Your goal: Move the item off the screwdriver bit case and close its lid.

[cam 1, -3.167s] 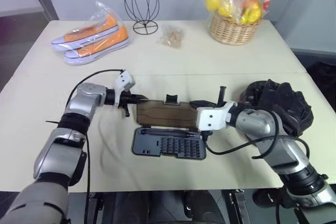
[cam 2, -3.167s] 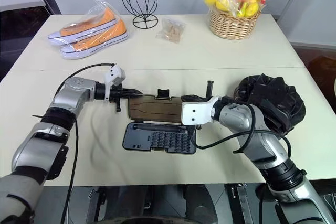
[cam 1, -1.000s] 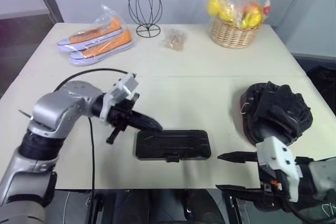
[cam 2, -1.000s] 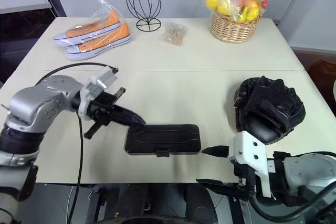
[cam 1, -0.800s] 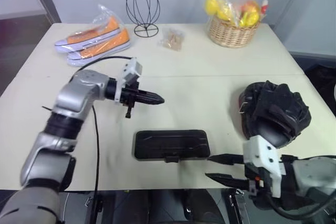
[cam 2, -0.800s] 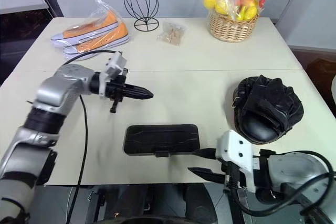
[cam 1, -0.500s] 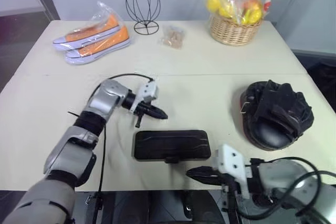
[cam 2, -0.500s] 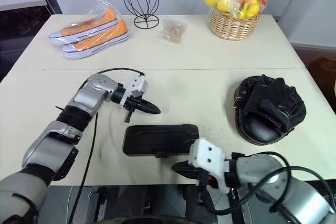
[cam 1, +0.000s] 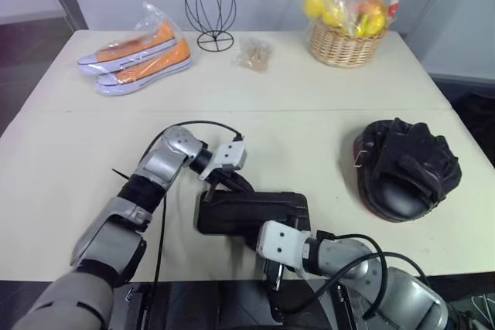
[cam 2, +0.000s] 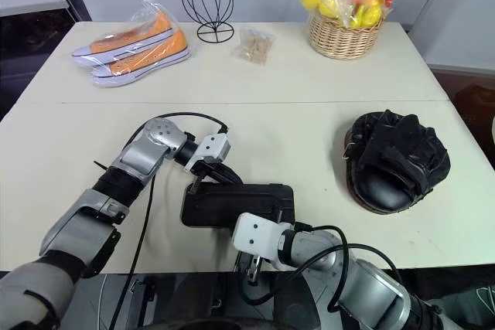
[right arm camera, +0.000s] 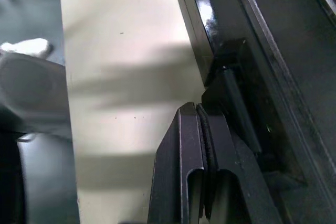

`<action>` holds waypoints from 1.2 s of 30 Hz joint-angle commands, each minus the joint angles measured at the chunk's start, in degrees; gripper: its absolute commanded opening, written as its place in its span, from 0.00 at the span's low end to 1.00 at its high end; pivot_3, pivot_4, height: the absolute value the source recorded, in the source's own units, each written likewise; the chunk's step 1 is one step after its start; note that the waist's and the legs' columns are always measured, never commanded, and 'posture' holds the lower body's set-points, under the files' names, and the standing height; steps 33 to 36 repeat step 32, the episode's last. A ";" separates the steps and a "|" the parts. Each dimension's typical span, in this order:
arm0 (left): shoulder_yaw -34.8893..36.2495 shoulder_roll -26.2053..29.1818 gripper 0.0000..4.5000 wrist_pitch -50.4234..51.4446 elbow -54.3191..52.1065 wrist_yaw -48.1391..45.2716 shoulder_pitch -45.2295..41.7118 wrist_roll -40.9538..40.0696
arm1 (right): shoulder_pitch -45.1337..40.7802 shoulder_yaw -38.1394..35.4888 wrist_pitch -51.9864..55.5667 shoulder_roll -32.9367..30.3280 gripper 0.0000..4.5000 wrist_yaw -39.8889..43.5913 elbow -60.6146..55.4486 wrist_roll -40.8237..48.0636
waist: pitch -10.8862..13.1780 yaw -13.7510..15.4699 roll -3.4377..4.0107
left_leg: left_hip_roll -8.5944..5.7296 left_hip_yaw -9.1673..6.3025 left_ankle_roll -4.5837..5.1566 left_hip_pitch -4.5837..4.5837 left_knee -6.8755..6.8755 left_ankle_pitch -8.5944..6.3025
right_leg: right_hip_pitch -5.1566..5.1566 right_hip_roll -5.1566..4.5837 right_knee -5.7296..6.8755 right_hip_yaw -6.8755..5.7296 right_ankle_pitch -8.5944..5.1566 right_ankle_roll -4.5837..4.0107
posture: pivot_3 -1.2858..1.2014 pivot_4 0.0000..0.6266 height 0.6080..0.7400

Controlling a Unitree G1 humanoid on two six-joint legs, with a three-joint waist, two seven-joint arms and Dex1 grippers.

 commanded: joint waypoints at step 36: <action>45.80 40.65 0.72 38.33 -51.94 8.41 41.85 -36.96 | 16.20 -76.78 6.59 -22.27 1.00 46.07 10.32 48.68 | -0.04 1.50 0.36 | 0.08 0.05 0.10 0.55 -0.07 -0.07 | 0.86 -0.57 -0.38 -0.28 -0.19 -0.21 | 0.52 0.24 1.00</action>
